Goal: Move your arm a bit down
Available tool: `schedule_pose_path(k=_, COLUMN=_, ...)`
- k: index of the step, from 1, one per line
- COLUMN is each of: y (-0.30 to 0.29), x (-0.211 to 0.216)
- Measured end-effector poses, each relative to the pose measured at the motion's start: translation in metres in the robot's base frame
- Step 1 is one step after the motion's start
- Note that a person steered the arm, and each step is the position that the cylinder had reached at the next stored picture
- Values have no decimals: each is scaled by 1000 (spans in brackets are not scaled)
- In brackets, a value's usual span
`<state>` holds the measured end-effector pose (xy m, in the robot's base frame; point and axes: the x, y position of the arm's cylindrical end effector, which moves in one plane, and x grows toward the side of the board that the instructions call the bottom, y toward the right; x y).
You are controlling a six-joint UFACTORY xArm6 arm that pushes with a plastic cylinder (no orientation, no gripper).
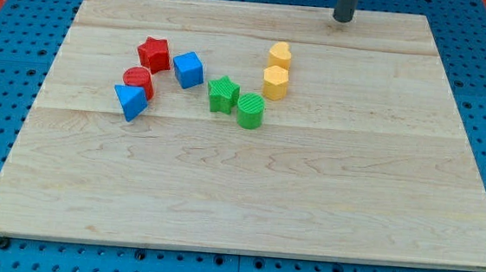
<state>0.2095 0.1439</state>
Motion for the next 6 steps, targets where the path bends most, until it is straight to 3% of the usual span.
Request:
schedule_pose_path(k=4, y=0, x=-1)
schedule_pose_path(k=5, y=24, x=12)
schedule_pose_path(k=6, y=49, x=69)
